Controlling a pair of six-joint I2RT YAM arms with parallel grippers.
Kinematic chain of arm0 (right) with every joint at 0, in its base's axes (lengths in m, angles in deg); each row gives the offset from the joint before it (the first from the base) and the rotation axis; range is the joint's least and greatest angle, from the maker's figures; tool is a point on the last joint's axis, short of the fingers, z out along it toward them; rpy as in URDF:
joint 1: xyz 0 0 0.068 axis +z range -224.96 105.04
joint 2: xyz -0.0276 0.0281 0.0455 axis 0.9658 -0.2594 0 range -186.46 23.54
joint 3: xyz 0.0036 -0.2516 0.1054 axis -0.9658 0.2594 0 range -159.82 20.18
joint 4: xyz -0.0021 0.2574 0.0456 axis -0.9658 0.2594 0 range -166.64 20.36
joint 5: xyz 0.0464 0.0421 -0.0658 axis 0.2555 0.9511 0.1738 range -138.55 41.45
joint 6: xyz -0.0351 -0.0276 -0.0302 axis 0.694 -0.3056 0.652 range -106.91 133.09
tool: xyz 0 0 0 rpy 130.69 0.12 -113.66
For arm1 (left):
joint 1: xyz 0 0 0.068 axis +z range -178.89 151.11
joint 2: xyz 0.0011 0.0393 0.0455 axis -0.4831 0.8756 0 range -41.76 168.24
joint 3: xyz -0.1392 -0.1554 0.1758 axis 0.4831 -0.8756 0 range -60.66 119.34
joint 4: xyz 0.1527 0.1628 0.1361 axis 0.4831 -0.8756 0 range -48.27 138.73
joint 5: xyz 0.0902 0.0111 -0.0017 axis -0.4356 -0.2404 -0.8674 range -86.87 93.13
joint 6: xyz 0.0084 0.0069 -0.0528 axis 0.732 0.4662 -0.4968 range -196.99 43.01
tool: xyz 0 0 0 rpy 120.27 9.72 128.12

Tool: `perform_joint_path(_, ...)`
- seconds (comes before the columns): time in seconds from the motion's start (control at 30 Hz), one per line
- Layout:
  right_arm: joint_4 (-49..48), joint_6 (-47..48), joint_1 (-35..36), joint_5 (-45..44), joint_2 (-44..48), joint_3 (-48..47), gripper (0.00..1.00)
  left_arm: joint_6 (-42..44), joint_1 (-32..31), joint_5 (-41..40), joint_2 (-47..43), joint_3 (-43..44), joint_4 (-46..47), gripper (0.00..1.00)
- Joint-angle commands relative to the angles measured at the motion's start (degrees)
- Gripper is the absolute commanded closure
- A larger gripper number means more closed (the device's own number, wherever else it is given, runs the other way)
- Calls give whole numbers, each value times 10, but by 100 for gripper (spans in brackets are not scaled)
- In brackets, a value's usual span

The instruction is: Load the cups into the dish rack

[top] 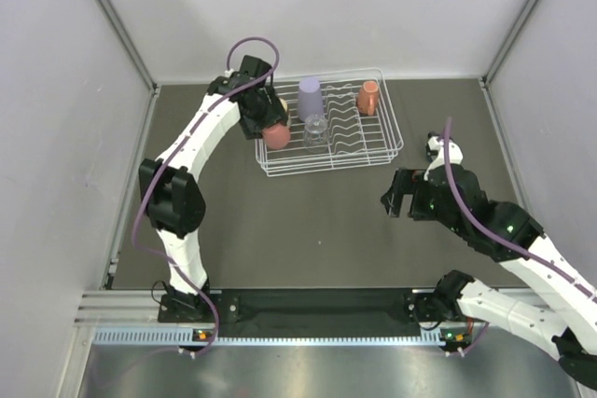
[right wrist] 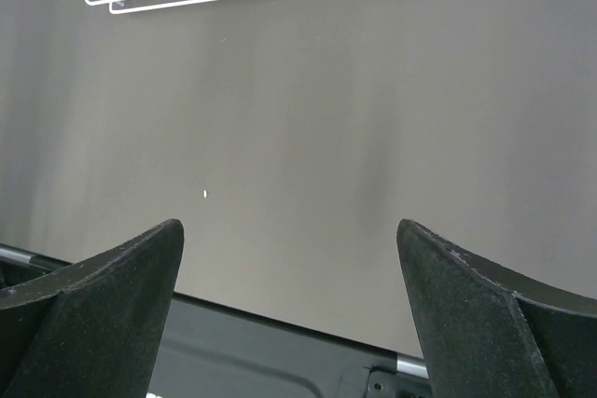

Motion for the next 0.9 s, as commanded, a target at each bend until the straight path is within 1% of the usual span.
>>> perform_joint_path(0.0,-4,10,-6,-14,8,3,4,-30,4,-10,23,33,-8,100)
perform_joint_path(0.2,3,6,-7,-10,9,3,4,-28,4,-7,69,38,-15,100)
perform_joint_path(0.57,5,-6,-7,1,-8,9,4,-20,4,-5,103,40,-19,100)
perform_joint_path(0.77,-12,-12,-7,9,-12,17,4,4,4,6,120,42,-24,100)
perform_joint_path(0.8,-12,-13,-7,12,-11,18,4,21,4,14,126,43,-19,99)
perform_joint_path(0.87,-16,-15,-7,14,-7,24,4,27,4,17,136,46,-24,97)
